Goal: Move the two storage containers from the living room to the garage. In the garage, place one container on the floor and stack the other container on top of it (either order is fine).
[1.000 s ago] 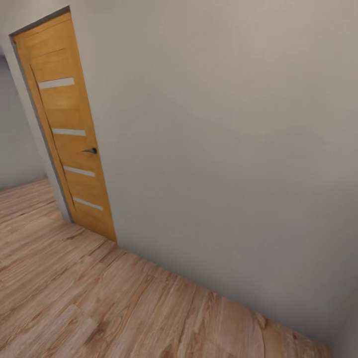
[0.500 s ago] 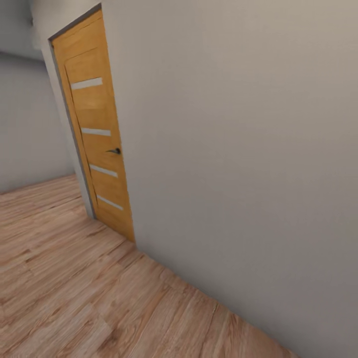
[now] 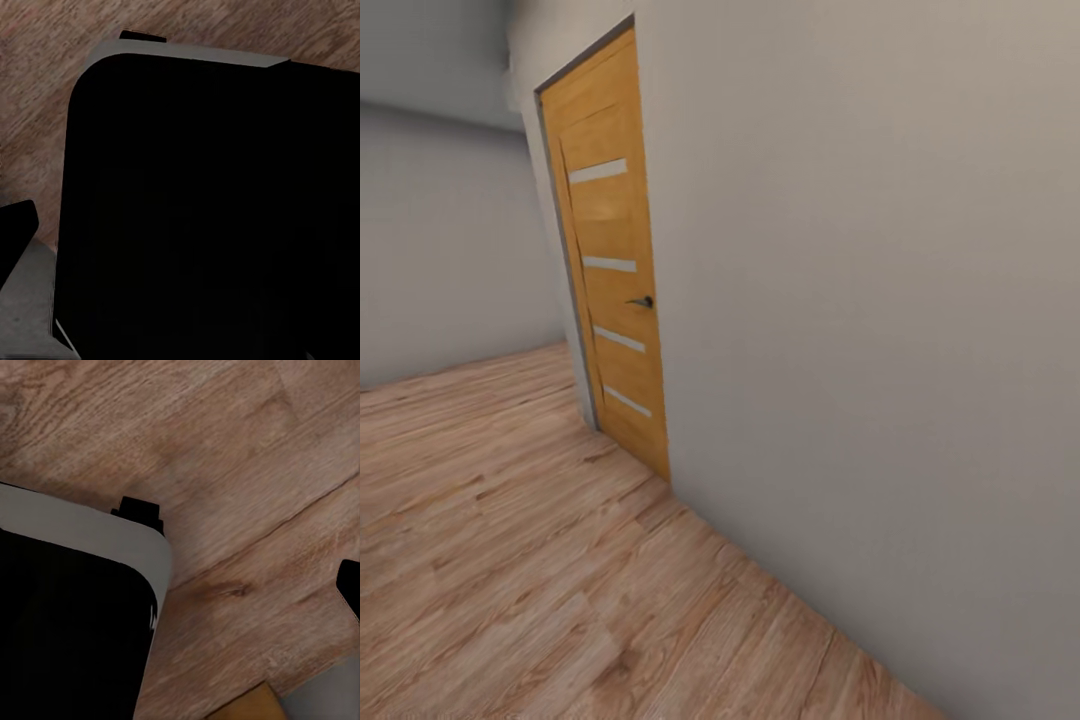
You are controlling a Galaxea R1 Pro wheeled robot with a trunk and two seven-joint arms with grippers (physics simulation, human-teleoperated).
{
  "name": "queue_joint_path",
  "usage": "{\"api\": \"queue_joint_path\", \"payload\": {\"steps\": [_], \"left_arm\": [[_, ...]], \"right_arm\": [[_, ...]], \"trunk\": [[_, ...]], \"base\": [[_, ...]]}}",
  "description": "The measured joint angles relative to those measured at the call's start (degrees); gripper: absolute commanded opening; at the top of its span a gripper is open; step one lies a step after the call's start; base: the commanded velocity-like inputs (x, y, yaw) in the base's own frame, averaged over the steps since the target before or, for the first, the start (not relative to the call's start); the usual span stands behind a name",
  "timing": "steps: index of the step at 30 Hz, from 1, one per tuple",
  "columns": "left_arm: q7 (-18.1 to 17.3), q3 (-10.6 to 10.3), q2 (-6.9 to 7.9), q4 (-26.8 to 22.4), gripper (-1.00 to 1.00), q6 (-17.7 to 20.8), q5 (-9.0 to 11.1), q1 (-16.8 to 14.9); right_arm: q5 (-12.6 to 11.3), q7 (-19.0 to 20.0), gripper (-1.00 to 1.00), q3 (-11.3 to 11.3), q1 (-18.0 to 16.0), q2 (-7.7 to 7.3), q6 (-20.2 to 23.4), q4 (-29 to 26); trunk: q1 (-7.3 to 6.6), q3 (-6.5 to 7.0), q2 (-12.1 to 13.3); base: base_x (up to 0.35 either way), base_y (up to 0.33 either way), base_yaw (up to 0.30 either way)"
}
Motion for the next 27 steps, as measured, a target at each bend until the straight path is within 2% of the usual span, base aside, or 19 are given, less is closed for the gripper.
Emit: {"api": "queue_joint_path", "payload": {"steps": [7,27], "left_arm": [[0.10,-0.23,2.13,-0.11,1.00,-0.21,-0.51,0.01],[0.10,-0.30,2.31,-0.12,1.00,-0.23,-0.46,0.00]], "right_arm": [[-0.15,0.00,1.00,-0.15,0.00,0.38,-1.28,0.02],[0.47,0.14,1.00,-0.01,0.00,0.62,-1.18,0.02]], "trunk": [[0.00,0.00,0.00],[0.00,0.00,0.00]], "base": [[0.000,0.000,0.297],[0.000,0.000,0.296]]}}
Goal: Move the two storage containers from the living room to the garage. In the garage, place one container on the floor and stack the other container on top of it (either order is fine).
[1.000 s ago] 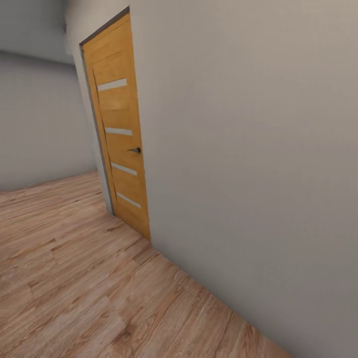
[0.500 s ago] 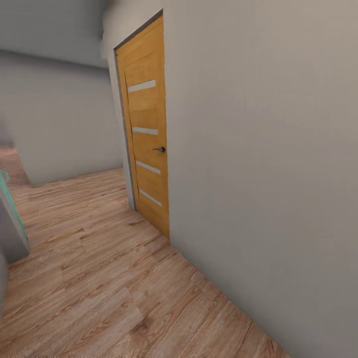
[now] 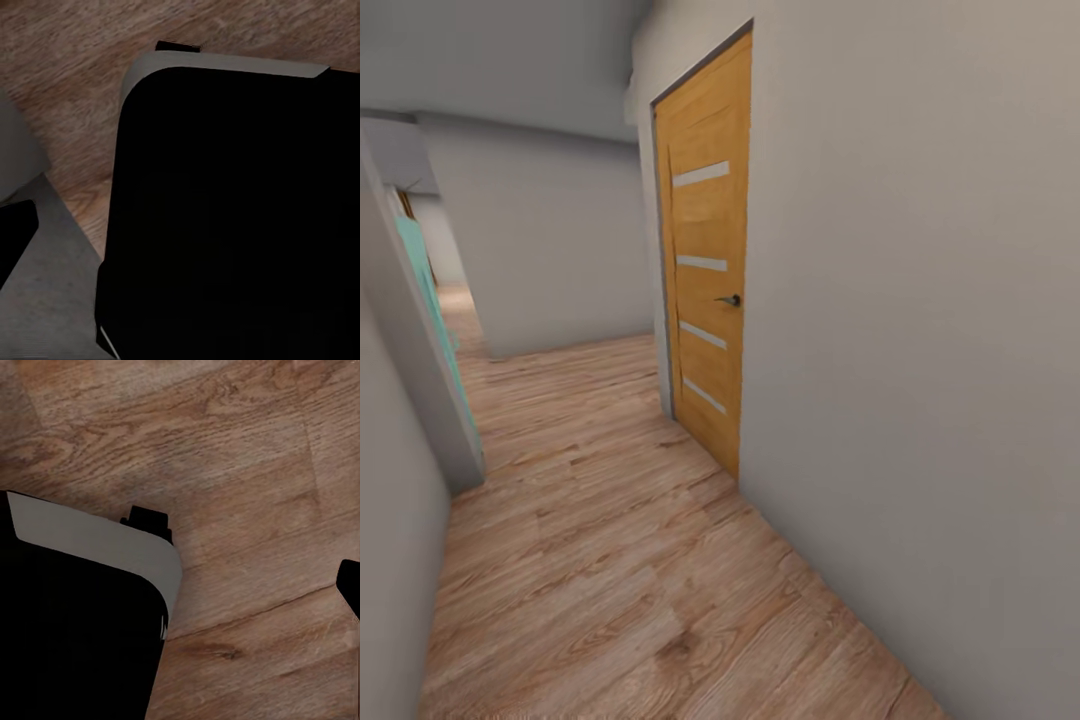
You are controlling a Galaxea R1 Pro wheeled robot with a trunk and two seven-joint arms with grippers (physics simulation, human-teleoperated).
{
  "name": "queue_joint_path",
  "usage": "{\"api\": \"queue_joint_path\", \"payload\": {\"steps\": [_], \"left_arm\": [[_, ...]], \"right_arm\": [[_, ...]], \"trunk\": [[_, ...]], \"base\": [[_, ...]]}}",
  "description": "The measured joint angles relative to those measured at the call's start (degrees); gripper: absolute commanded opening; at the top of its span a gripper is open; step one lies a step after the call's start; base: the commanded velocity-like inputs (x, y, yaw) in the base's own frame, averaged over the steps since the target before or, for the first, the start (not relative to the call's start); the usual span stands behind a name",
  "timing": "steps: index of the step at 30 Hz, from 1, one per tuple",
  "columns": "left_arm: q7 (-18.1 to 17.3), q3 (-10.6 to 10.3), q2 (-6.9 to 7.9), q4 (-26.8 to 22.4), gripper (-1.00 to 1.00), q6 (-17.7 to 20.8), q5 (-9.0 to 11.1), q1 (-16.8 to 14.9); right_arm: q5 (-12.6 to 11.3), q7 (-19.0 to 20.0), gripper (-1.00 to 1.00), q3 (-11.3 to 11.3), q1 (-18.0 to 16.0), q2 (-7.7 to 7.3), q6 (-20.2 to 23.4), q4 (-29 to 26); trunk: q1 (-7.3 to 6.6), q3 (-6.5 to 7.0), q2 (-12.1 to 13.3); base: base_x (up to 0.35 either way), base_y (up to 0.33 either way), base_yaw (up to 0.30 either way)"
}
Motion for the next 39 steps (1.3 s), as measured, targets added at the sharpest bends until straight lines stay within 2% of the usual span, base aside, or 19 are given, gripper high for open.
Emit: {"api": "queue_joint_path", "payload": {"steps": [27,39], "left_arm": [[-0.01,0.02,0.06,0.02,1.00,0.00,0.07,0.01],[-0.02,0.21,-0.56,0.10,1.00,0.01,0.41,0.02]], "right_arm": [[-0.36,0.57,1.00,-0.11,0.00,-0.39,-0.14,0.00],[-0.17,0.56,1.00,-0.10,0.00,-0.48,-0.16,0.00]], "trunk": [[0.00,0.00,0.00],[0.00,0.00,0.00]], "base": [[0.000,0.000,0.297],[0.014,-0.010,0.297]]}}
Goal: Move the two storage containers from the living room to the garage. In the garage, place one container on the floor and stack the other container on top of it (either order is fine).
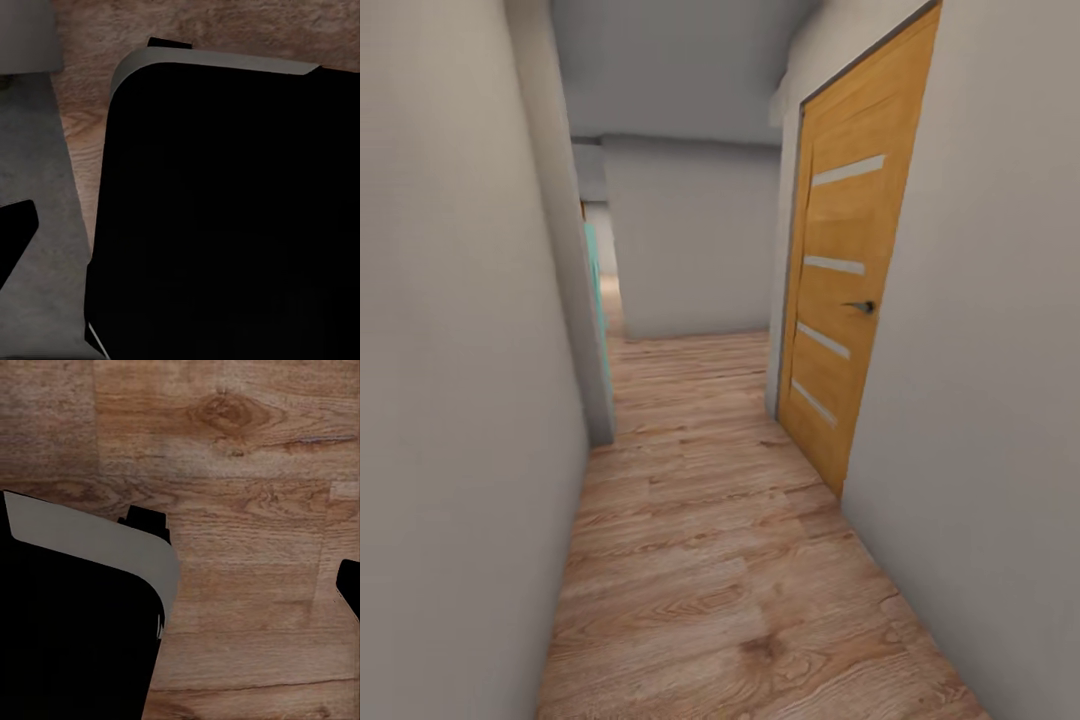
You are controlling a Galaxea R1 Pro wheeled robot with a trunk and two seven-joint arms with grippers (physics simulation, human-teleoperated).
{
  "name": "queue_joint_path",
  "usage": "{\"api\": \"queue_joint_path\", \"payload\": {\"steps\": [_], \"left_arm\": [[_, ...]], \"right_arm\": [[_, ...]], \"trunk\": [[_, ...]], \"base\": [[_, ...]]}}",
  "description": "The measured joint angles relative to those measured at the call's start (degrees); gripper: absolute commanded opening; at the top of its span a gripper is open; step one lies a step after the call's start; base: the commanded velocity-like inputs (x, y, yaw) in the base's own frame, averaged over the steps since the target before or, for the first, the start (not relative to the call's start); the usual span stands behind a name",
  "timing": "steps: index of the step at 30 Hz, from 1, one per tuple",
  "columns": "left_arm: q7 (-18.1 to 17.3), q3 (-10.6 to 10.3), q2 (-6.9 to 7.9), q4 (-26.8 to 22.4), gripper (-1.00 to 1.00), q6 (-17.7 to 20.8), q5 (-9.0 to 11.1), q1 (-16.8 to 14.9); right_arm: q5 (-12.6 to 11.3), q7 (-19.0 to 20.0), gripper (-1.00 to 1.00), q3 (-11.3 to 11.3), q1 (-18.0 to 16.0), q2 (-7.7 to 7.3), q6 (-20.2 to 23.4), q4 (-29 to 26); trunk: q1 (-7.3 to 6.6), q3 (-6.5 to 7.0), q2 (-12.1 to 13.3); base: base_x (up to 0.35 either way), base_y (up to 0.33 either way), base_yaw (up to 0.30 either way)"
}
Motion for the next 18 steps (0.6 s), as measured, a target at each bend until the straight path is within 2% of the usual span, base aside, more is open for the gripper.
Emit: {"api": "queue_joint_path", "payload": {"steps": [5,18], "left_arm": [[-0.35,-0.04,-0.05,-0.16,1.00,0.53,-0.10,-0.05],[-0.45,-0.13,-0.09,-0.11,1.00,0.64,-0.13,-0.04]], "right_arm": [[-0.10,-0.01,1.00,0.00,0.00,0.11,0.00,0.00],[0.17,-0.10,1.00,0.09,0.00,0.29,0.10,0.00]], "trunk": [[-0.02,0.00,0.00],[-0.03,0.00,0.00]], "base": [[0.226,-0.183,0.192],[0.262,-0.221,0.009]]}}
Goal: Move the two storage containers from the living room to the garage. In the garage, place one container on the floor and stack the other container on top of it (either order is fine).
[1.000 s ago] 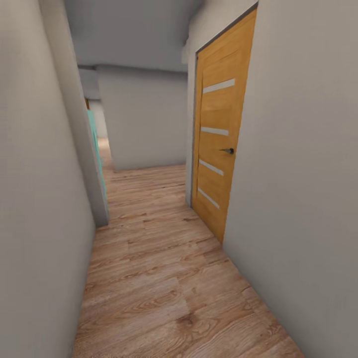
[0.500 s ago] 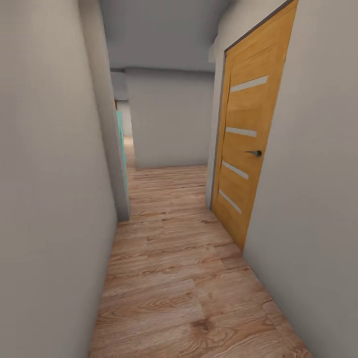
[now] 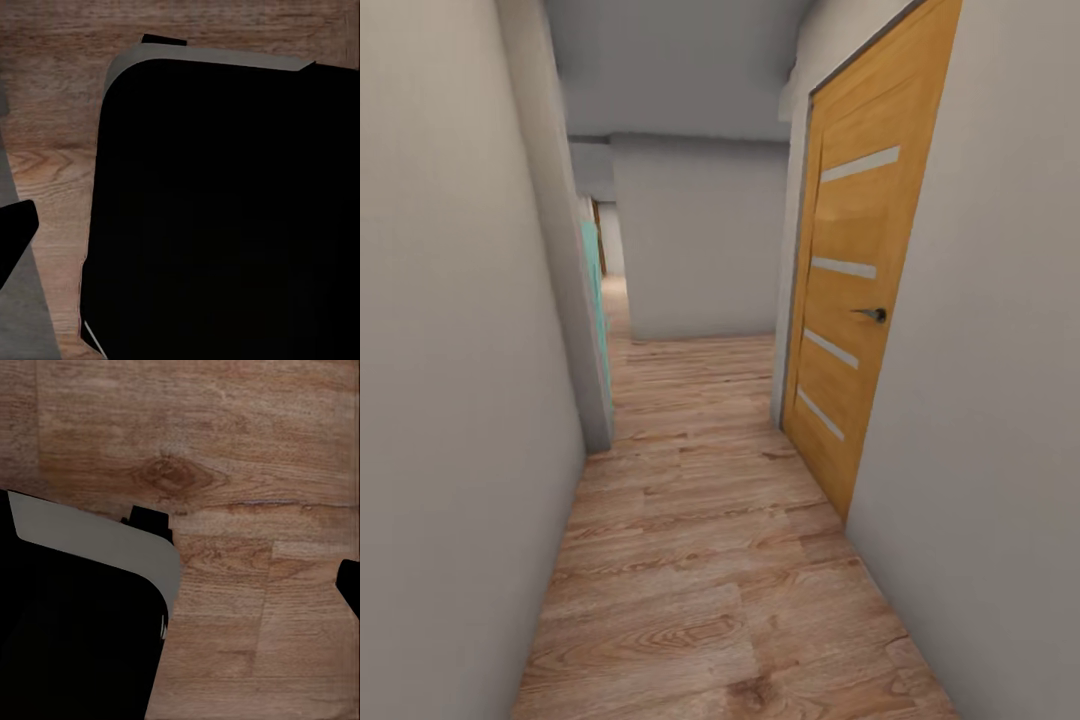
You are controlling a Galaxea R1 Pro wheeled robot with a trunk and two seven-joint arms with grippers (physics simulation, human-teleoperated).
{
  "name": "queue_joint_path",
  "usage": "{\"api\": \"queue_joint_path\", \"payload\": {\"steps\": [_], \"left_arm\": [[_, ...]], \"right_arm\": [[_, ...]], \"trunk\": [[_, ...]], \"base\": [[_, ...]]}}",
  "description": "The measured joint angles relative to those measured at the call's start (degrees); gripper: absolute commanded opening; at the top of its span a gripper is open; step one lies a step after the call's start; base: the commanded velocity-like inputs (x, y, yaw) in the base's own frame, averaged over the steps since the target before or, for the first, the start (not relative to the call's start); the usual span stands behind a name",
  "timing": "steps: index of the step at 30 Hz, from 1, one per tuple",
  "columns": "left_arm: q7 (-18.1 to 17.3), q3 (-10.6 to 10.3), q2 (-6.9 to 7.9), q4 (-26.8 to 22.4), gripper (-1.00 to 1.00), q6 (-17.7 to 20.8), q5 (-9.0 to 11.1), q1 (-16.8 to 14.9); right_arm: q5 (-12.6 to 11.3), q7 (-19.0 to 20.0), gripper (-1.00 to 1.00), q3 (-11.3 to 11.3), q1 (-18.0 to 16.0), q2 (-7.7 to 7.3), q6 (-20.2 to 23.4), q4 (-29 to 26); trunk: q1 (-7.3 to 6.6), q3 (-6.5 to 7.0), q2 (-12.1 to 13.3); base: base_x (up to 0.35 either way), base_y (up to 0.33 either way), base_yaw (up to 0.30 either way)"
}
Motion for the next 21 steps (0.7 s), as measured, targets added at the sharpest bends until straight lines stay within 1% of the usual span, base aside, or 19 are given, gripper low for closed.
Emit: {"api": "queue_joint_path", "payload": {"steps": [7,21], "left_arm": [[0.00,0.07,0.22,0.01,1.00,0.05,0.20,0.01],[0.00,0.16,0.54,0.01,1.00,0.14,0.43,0.03]], "right_arm": [[0.00,0.01,1.00,0.00,0.00,-0.03,-0.06,0.00],[0.17,0.16,1.00,0.09,0.00,0.15,0.28,0.00]], "trunk": [[0.00,0.00,0.00],[-0.01,0.00,0.00]], "base": [[0.288,-0.172,0.000],[0.323,-0.013,0.002]]}}
